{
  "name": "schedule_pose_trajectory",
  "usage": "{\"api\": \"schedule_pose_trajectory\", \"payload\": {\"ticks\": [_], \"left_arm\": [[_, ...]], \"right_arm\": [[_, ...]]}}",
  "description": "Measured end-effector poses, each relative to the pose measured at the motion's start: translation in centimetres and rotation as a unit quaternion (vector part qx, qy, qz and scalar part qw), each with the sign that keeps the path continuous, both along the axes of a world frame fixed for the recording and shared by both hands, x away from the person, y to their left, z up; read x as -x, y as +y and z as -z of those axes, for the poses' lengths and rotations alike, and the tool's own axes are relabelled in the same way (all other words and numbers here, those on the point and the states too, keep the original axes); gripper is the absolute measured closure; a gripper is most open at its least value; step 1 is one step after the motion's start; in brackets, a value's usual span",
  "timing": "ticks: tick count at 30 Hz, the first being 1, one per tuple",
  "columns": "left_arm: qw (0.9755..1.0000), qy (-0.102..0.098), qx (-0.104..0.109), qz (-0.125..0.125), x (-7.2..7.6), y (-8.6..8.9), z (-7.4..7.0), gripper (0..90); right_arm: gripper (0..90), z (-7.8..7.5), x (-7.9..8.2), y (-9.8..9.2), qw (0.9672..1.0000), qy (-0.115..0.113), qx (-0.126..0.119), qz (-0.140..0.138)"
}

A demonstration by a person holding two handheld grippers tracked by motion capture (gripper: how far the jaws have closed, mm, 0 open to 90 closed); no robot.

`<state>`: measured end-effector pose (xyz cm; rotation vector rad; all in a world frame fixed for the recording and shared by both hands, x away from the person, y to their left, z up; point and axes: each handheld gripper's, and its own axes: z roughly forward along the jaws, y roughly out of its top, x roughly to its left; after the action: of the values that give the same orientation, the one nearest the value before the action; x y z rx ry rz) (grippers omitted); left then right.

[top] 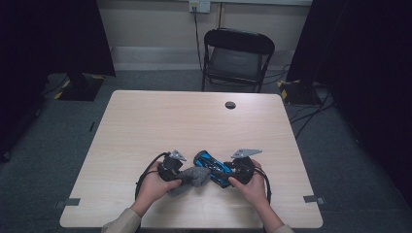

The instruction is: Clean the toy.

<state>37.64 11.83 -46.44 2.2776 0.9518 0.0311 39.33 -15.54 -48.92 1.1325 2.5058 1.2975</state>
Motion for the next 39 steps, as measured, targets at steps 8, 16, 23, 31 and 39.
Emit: {"api": "schedule_pose_trajectory", "payload": {"ticks": [8,16,23,31,39], "left_arm": [[0.9999,-0.005,-0.007,-0.013,-0.4,0.5,-0.2,71.9],[0.9996,-0.005,-0.004,-0.029,-0.8,1.5,-0.3,71.9],[0.9992,-0.005,-0.004,-0.039,-1.0,2.1,-0.3,71.9],[0.9989,-0.006,-0.004,-0.046,-1.2,2.6,-0.3,72.0],[0.9989,-0.008,-0.006,-0.046,-1.2,2.7,-0.3,72.0]], "right_arm": [[35.6,0.0,0.0,0.0,1.0000,-0.001,0.000,0.000],[35.6,0.0,0.0,0.0,1.0000,-0.001,0.000,0.000],[35.6,0.0,0.0,0.0,1.0000,-0.001,0.000,0.000],[35.6,0.0,0.0,0.0,1.0000,-0.001,0.000,0.001],[35.6,0.0,0.0,0.0,1.0000,0.000,-0.001,0.001]]}}
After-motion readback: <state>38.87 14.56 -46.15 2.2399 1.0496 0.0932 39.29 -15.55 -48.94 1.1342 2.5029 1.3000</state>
